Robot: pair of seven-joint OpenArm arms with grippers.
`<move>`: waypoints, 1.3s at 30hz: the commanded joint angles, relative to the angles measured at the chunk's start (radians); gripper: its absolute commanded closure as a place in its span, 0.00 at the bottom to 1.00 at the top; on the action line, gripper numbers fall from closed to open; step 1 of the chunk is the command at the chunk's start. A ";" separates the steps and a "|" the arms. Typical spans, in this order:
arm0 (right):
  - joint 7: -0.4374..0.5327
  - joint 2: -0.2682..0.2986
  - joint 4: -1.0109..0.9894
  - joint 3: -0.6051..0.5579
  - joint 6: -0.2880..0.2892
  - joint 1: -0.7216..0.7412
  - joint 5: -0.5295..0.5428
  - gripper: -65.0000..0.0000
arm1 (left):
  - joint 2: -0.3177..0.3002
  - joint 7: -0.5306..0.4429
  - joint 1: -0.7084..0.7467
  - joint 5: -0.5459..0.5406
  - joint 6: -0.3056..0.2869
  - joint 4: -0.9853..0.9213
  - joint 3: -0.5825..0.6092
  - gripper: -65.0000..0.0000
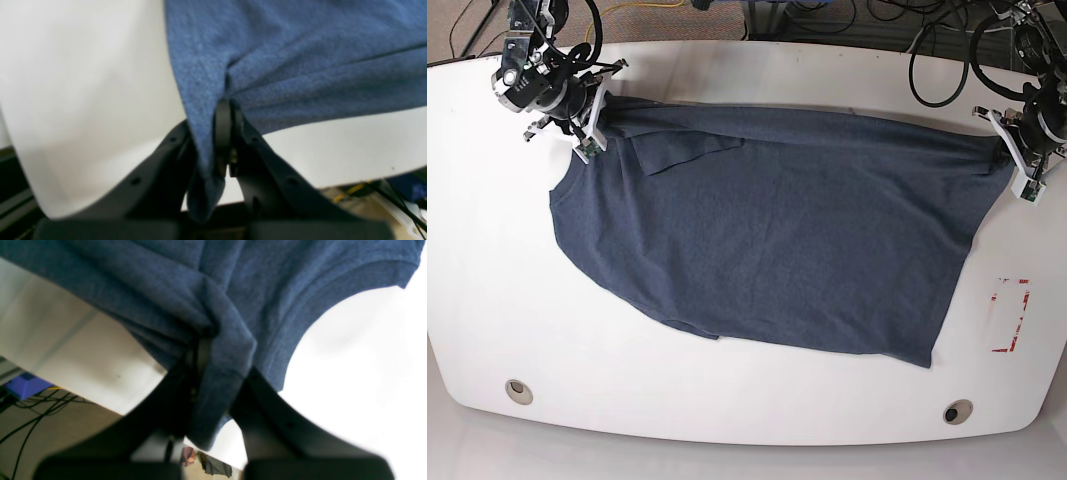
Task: Layout the t-shirt on the table in an organized manner, then fold the t-shirt properly
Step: 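Pull the hem corner away from the right gripper to stretch the shirt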
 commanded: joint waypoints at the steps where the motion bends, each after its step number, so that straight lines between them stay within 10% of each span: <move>1: -0.005 0.015 0.018 0.009 -0.002 0.001 -0.022 1.00 | -0.021 -0.005 -0.016 0.052 0.002 0.015 -0.004 1.00; 28: -0.005 0.014 0.016 0.009 -0.002 0.001 -0.025 1.00 | -0.020 0.057 -0.224 0.073 0.109 -0.165 0.088 1.00; 39: -0.005 0.014 0.016 0.009 -0.002 0.000 -0.026 1.00 | -0.024 0.057 -0.319 0.073 0.109 -0.284 0.091 0.86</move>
